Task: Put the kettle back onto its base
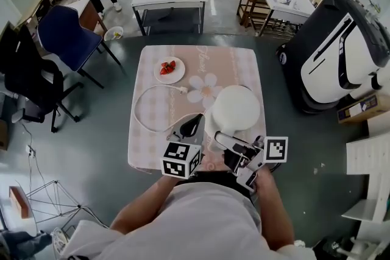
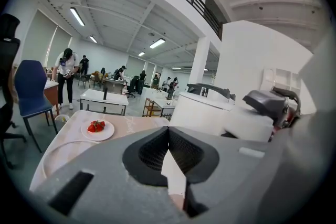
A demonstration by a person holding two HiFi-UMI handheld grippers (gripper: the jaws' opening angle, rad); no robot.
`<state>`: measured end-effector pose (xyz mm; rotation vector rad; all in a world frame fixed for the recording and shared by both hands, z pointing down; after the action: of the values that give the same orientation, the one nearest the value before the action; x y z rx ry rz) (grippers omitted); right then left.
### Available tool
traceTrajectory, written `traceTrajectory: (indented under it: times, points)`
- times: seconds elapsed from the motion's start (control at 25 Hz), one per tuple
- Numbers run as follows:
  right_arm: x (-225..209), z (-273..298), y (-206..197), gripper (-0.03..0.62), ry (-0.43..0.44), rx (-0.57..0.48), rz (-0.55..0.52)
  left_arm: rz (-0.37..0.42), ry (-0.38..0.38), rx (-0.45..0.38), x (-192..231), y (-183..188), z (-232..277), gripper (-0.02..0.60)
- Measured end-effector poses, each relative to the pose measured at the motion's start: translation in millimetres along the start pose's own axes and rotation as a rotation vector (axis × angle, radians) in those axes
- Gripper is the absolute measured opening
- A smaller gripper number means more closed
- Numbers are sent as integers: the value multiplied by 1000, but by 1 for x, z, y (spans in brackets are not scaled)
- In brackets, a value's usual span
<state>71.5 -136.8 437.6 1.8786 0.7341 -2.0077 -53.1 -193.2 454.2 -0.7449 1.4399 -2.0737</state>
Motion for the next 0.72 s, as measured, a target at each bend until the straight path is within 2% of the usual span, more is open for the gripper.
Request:
traceTrajectory:
  times: [0.28,0.72]
  points:
    - [-12,5,14,189,-6,56,-34,-1,45,-18,7,7,15,6]
    - [-29,6,28,189,-21,122,8,-16,114,-6,12,10,27,6]
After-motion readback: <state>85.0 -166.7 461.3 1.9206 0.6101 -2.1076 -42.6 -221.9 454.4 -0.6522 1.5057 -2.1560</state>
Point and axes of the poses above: the fingertips, and each gripper's own axes: z forward along the fingers, x to its left, y out of its top, the point moved 6 cm from there along -z, backward along the fingers, and after that the axes turned 7 degrees about z, right-handed, at the moved point
